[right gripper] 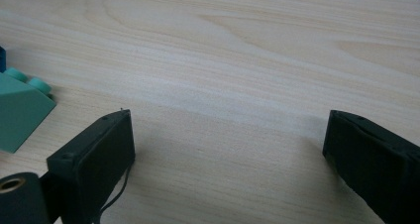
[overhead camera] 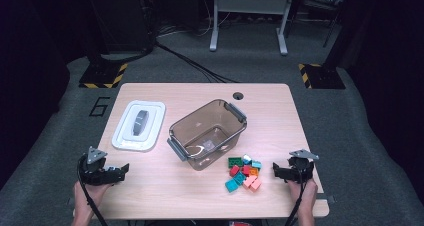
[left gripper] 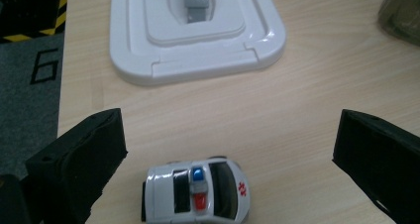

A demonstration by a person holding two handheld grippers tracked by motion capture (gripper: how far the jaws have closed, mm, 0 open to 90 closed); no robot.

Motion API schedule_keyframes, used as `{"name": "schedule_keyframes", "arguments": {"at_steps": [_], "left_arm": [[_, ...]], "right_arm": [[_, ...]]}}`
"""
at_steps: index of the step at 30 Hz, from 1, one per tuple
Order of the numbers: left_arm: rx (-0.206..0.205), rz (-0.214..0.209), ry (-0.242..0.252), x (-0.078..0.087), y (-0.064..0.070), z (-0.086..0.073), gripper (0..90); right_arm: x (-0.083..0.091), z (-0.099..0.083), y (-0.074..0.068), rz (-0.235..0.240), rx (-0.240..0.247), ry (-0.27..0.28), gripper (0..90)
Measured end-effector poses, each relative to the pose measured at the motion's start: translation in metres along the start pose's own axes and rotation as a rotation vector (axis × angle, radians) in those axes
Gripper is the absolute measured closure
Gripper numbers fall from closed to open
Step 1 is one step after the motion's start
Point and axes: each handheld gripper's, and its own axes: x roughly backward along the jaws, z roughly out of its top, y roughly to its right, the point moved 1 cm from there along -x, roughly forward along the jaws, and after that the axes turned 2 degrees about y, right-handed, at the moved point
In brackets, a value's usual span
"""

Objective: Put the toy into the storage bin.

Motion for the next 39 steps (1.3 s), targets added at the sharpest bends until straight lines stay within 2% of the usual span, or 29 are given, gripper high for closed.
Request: {"name": "schedule_keyframes", "arguments": {"at_steps": [5, 18, 19, 20, 23, 27, 28, 29, 30, 32, 34, 39], "left_arm": [[0.018, 0.019, -0.017, -0.003, -0.004, -0.013, 0.0], [0.047, 0.055, -0.040, -0.013, -0.006, -0.029, 0.0], [0.053, 0.050, -0.053, -0.012, -0.006, -0.029, 0.0], [0.055, 0.058, -0.040, -0.014, -0.006, -0.030, 0.0], [0.050, 0.054, -0.055, -0.016, -0.006, -0.033, 0.2], [0.049, 0.060, -0.051, -0.018, -0.006, -0.038, 5.0], [0.036, 0.062, -0.057, -0.018, -0.007, -0.039, 6.9], [0.052, 0.062, -0.051, -0.019, -0.006, -0.040, 8.1], [0.035, 0.063, -0.058, -0.019, -0.007, -0.040, 9.4], [0.032, 0.068, -0.062, -0.020, -0.008, -0.042, 15.4], [0.047, 0.068, -0.050, -0.021, -0.008, -0.044, 19.3], [0.051, 0.056, -0.041, -0.021, -0.009, -0.045, 23.7]], "right_arm": [[0.000, 0.000, 0.000, 0.000, 0.000, 0.000, 5.1], [0.000, 0.000, 0.000, 0.000, 0.000, 0.000, 5.1], [0.000, 0.000, 0.000, 0.000, 0.000, 0.000, 5.1], [0.000, 0.000, 0.000, 0.000, 0.000, 0.000, 5.1], [0.000, 0.000, 0.000, 0.000, 0.000, 0.000, 5.1], [0.000, 0.000, 0.000, 0.000, 0.000, 0.000, 5.1], [0.000, 0.000, 0.000, 0.000, 0.000, 0.000, 5.1], [0.000, 0.000, 0.000, 0.000, 0.000, 0.000, 5.1], [0.000, 0.000, 0.000, 0.000, 0.000, 0.000, 5.1], [0.000, 0.000, 0.000, 0.000, 0.000, 0.000, 5.1], [0.000, 0.000, 0.000, 0.000, 0.000, 0.000, 5.1], [0.000, 0.000, 0.000, 0.000, 0.000, 0.000, 5.1]]}}
